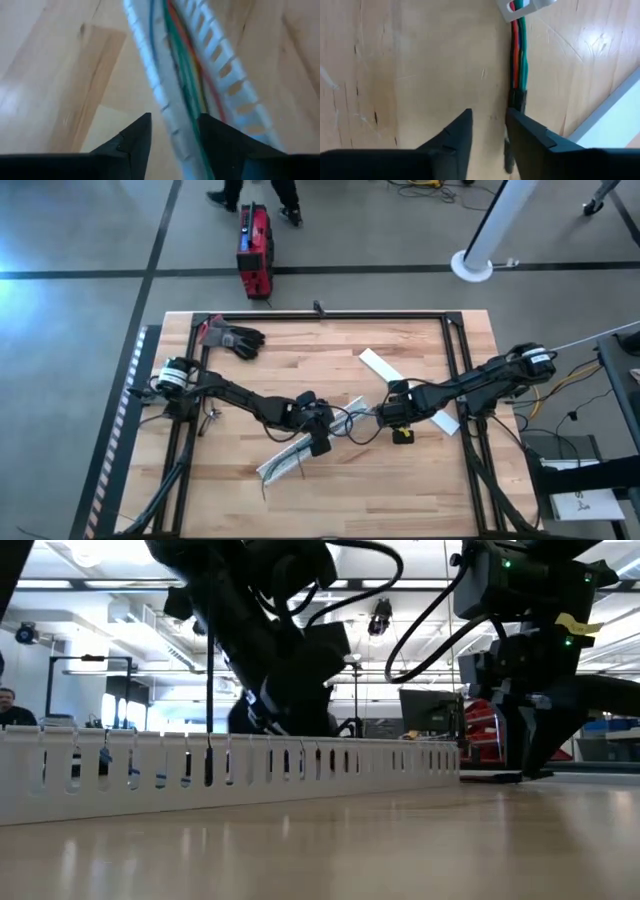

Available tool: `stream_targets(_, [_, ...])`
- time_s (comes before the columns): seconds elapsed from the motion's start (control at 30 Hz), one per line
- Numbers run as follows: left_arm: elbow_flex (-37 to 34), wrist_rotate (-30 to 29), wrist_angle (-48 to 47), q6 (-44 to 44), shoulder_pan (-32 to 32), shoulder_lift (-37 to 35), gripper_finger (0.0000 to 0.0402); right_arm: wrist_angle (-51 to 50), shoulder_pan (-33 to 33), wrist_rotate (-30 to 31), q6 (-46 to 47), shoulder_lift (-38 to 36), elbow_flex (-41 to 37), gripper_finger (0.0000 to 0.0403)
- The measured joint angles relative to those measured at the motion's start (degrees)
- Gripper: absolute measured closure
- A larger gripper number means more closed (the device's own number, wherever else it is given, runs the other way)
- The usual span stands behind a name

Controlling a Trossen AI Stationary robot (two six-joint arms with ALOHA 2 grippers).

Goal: Ziptie cables
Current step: Put the zip-tied cables into the white cable duct

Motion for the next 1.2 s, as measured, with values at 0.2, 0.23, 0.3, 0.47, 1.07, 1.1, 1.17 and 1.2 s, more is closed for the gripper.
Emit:
stream_targets(0.2, [0.0,-0.1,0.2,1.2,0.0,1.2,0.035,0.2,0.0,-0.1,-1.1,0.0,0.0,0.038])
stream_targets(0.23, [0.0,0.0,0.3,1.7,0.0,1.2,0.0366,0.1,0.0,0.0,-1.1,0.0,0.0,0.0391])
stream_targets(0.3, [0.0,0.0,0.4,2.5,0.0,1.2,0.0391,0.2,0.0,0.9,-0.7,0.0,0.0,0.0397])
stream_targets(0.47, [0.0,0.5,0.8,3.0,0.0,1.2,0.0385,0.1,0.0,1.5,0.2,0.0,0.0,0.0361])
stream_targets(1.07, [0.0,0.5,0.8,3.8,0.0,1.1,0.04,-0.7,0.0,-4.3,1.7,2.4,-0.1,0.026])
stream_targets(1.1, [0.0,0.5,0.9,3.8,0.0,1.1,0.04,-0.5,0.0,-5.0,1.9,3.3,0.0,0.0273])
stream_targets(1.17, [0.0,0.5,1.1,3.8,0.0,1.1,0.0401,-0.4,0.0,-5.5,1.6,4.9,0.2,0.0303])
stream_targets(1.2, [0.0,0.5,1.1,3.8,0.0,1.1,0.0401,-0.4,0.0,-6.1,0.9,5.6,0.2,0.0322])
